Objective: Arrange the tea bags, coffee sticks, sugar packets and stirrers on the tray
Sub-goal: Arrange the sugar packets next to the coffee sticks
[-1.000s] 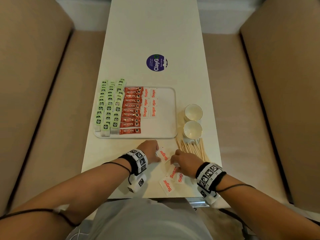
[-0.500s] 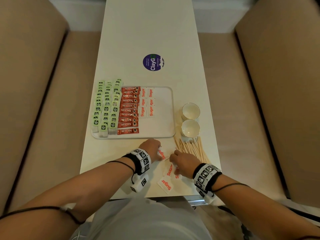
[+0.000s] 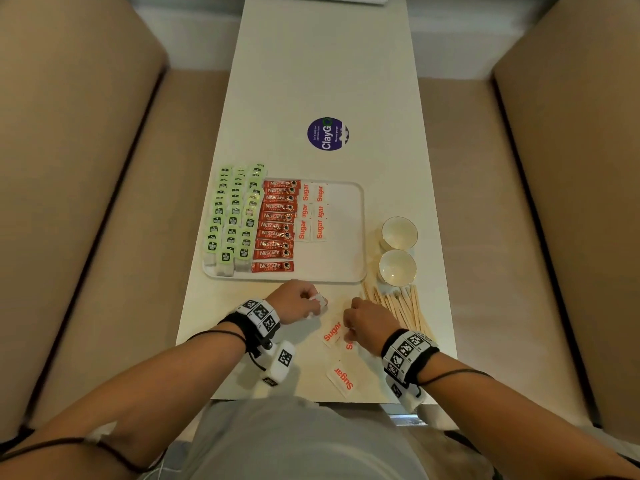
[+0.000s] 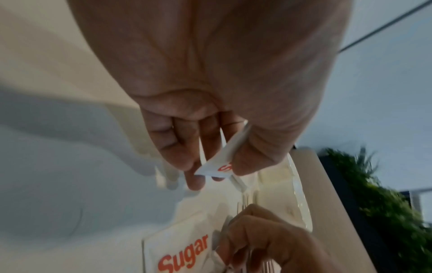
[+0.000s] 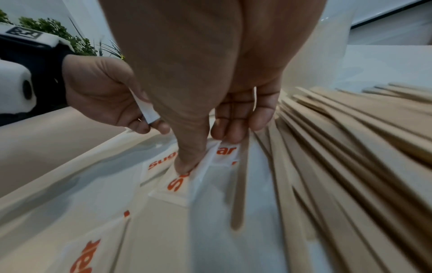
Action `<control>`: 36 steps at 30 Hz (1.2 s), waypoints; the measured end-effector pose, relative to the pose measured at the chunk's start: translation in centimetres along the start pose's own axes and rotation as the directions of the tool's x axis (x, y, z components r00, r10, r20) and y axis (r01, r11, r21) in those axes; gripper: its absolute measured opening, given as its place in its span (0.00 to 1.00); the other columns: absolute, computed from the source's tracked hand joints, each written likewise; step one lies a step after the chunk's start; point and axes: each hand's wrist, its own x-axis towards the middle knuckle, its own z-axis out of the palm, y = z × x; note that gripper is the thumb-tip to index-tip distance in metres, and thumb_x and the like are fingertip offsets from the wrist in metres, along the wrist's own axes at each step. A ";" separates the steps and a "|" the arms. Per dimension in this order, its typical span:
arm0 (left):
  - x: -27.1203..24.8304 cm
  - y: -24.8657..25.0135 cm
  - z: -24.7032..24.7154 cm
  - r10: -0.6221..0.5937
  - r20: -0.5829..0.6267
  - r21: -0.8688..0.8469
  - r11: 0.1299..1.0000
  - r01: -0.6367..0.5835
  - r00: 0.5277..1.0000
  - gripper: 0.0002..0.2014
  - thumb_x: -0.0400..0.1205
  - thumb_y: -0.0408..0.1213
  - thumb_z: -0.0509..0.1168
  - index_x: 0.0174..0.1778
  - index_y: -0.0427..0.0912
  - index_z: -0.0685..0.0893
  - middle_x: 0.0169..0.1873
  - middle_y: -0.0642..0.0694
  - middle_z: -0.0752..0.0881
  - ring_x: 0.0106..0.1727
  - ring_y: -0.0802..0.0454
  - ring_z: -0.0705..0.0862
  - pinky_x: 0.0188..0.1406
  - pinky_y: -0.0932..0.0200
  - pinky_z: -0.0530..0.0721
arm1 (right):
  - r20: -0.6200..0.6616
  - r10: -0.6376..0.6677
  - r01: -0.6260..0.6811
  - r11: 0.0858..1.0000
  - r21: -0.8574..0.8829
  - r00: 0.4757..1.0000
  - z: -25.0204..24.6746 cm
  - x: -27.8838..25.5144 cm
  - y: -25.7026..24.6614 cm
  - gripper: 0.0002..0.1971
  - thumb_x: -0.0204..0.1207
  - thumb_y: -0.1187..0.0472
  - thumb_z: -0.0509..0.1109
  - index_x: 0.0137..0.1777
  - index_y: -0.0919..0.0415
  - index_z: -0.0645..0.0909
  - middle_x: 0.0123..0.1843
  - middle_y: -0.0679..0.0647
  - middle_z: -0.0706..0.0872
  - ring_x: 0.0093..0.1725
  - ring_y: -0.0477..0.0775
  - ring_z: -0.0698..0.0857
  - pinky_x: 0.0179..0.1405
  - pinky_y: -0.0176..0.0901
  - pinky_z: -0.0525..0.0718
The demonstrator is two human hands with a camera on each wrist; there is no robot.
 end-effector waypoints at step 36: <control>-4.2 1.1 -5.0 0.107 -0.171 -0.351 0.922 -0.162 0.979 0.10 0.82 0.31 0.71 0.59 0.43 0.86 0.46 0.43 0.92 0.45 0.47 0.92 0.37 0.56 0.89 | -0.215 0.073 0.106 0.689 0.716 0.974 -9.1 4.1 -4.2 0.06 0.80 0.50 0.76 0.47 0.51 0.88 0.41 0.48 0.91 0.44 0.49 0.89 0.54 0.56 0.89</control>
